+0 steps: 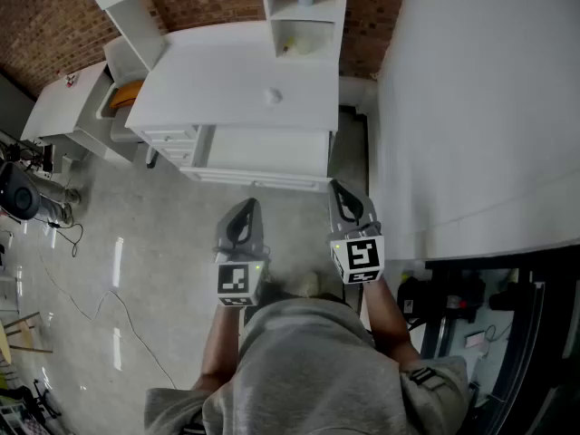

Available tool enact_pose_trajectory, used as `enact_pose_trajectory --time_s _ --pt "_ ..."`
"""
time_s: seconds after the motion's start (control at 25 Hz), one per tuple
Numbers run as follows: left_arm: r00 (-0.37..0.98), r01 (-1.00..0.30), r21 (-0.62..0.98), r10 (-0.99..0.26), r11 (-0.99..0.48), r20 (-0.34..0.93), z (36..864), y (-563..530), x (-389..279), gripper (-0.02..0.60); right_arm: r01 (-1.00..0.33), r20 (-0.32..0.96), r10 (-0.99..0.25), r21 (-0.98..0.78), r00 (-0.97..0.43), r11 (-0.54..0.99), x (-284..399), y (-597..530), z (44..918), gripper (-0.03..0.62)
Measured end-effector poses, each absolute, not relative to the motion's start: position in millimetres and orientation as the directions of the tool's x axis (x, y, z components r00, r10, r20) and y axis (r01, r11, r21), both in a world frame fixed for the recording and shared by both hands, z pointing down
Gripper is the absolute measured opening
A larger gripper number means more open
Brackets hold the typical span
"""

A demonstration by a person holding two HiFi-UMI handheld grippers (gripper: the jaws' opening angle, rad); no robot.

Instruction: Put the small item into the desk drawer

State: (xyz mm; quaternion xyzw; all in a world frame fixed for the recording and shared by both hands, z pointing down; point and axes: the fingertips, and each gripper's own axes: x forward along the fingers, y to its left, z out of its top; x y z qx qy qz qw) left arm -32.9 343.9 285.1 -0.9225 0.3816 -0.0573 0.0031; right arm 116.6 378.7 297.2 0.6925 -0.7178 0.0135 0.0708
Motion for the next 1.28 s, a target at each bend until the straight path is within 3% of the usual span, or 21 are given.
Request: enact_pose_trajectory --time_s 0.68,1.28 --pt "0.679 -0.724 -0.047 -0.723 -0.688 0.128 295.6 323.5 -17.8 0.012 -0.995 0.145 -0.987 0.064 -0.070 0.080 129.0 354.2 313.5 0.003" --pt "0.682 -0.721 -0.012 -0.712 -0.693 0.165 311.8 178.8 -1.4 0.012 -0.994 0.219 -0.972 0.049 -0.087 0.100 138.2 211.9 337.1 0.003"
